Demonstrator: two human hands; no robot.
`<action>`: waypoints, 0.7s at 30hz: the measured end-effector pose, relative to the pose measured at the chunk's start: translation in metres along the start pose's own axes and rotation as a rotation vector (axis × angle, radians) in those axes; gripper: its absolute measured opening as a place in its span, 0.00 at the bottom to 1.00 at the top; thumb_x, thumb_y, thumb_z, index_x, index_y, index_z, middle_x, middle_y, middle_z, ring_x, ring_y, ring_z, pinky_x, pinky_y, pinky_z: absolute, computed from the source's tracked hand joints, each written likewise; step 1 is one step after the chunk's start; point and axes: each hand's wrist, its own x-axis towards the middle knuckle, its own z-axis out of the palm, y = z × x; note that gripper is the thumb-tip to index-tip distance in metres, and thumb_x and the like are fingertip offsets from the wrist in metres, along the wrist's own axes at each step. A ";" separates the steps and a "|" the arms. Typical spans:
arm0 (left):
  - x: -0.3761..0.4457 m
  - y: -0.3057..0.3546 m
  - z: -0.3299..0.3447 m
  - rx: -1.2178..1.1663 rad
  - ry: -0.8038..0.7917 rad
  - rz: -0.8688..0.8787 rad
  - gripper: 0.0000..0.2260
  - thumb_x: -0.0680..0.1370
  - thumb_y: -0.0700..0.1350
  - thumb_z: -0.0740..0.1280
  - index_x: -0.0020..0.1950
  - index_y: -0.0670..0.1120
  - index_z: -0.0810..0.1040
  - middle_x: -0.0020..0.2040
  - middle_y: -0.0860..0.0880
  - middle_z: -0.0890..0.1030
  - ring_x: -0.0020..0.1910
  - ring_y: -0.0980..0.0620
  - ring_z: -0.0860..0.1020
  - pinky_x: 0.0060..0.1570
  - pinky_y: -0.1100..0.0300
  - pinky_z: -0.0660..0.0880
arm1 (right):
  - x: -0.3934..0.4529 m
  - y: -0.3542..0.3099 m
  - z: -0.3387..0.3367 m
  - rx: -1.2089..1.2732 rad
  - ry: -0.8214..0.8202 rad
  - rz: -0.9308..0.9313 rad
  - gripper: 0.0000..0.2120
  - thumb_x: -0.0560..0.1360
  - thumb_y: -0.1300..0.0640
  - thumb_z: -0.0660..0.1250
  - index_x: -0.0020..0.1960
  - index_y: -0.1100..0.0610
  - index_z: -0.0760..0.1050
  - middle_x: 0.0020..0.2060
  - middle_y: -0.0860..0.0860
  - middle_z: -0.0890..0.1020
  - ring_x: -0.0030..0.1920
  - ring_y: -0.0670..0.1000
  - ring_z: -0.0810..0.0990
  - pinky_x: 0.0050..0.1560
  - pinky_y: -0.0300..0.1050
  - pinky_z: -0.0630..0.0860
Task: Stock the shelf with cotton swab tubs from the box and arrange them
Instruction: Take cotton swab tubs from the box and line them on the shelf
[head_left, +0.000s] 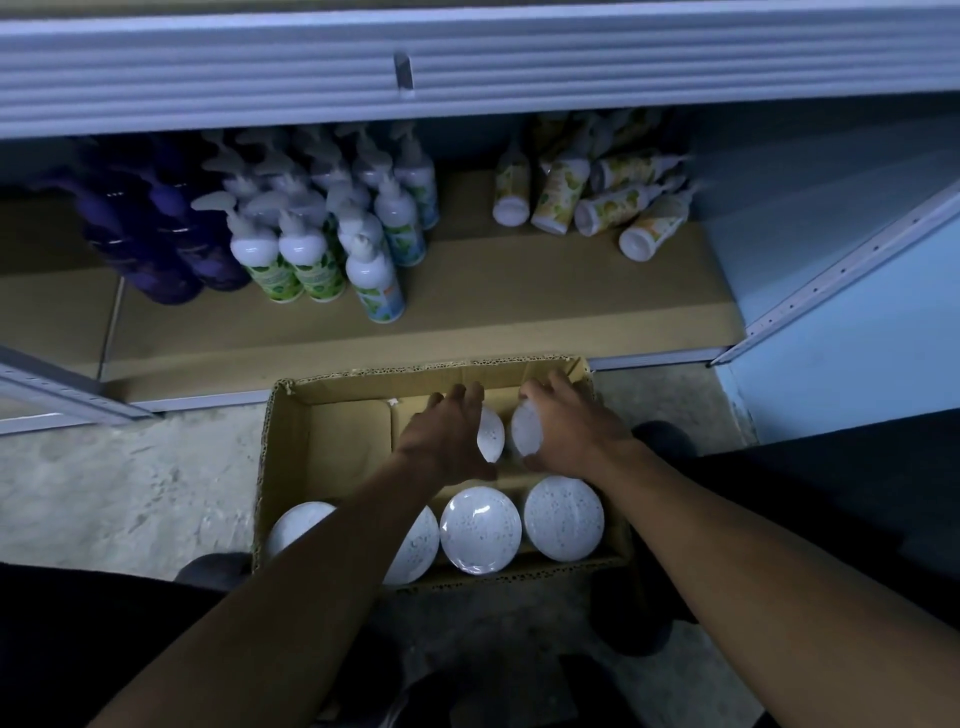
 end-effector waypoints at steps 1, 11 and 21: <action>-0.001 0.000 -0.003 -0.002 0.009 0.003 0.41 0.65 0.54 0.79 0.71 0.45 0.62 0.68 0.44 0.70 0.65 0.41 0.70 0.58 0.44 0.75 | -0.001 -0.001 -0.002 -0.004 0.008 -0.001 0.39 0.67 0.41 0.77 0.71 0.49 0.62 0.70 0.52 0.61 0.67 0.60 0.68 0.58 0.60 0.75; -0.023 0.003 -0.047 0.102 0.133 0.063 0.42 0.63 0.56 0.78 0.72 0.45 0.65 0.67 0.45 0.67 0.63 0.41 0.69 0.61 0.46 0.72 | -0.028 -0.016 -0.034 0.045 0.179 -0.065 0.38 0.65 0.44 0.77 0.70 0.46 0.65 0.67 0.52 0.62 0.65 0.58 0.68 0.56 0.57 0.77; -0.069 0.017 -0.115 0.142 0.316 0.153 0.33 0.61 0.55 0.78 0.62 0.43 0.75 0.59 0.43 0.75 0.57 0.42 0.75 0.55 0.52 0.74 | -0.066 -0.031 -0.090 0.086 0.349 -0.213 0.41 0.65 0.45 0.77 0.75 0.48 0.65 0.65 0.52 0.65 0.66 0.56 0.68 0.60 0.53 0.75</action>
